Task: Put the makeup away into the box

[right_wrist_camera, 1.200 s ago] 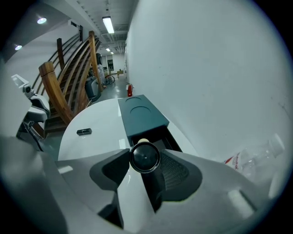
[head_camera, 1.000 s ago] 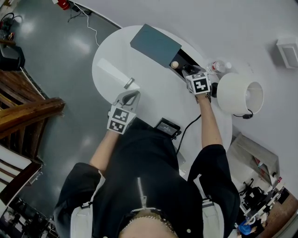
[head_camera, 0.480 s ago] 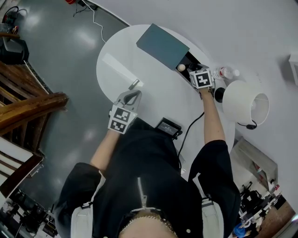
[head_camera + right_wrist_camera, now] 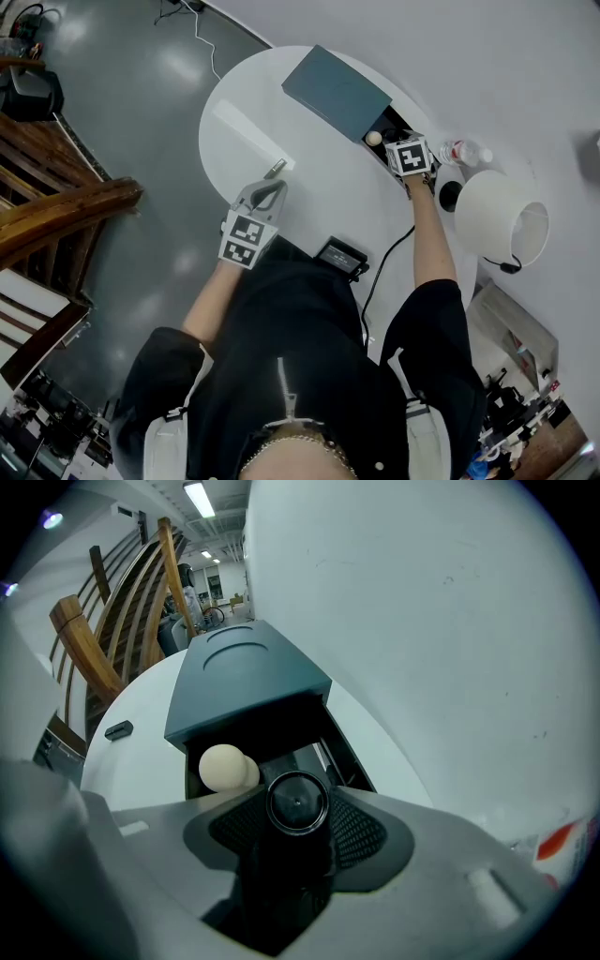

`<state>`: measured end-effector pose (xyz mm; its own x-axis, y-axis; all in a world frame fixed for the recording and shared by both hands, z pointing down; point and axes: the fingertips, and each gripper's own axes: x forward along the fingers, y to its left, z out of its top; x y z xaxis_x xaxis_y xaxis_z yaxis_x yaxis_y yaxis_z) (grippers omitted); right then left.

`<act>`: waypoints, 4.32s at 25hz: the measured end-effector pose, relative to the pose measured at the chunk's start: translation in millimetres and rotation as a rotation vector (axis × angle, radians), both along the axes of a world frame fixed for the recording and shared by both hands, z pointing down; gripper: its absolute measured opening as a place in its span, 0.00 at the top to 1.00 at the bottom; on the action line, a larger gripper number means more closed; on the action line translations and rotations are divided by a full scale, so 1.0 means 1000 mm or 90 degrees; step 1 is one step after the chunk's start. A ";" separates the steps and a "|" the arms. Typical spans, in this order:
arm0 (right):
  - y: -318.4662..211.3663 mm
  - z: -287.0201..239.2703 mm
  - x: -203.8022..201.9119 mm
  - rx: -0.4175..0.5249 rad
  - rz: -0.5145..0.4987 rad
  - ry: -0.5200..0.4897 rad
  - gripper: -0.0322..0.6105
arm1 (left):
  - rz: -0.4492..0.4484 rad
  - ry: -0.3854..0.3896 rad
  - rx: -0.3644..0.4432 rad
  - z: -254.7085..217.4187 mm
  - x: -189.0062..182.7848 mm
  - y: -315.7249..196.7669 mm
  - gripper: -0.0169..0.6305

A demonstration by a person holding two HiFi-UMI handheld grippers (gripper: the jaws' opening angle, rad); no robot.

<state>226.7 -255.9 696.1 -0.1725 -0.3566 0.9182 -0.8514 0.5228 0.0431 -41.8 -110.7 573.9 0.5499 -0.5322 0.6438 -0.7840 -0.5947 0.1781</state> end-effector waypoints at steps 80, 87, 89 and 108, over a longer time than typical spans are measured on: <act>0.100 -0.084 -0.257 0.147 -0.498 -0.199 0.89 | -0.224 0.009 0.035 -0.008 -0.088 0.086 0.95; 0.116 -0.056 -0.279 0.118 -0.589 -0.153 0.78 | -0.258 0.013 0.022 0.001 -0.103 0.095 0.95; 0.123 -0.046 -0.283 0.104 -0.633 -0.130 0.75 | -0.266 0.013 0.016 0.005 -0.106 0.099 0.95; 0.147 0.017 -0.303 0.019 -0.897 0.040 0.69 | -0.320 0.007 -0.008 0.013 -0.136 0.114 0.95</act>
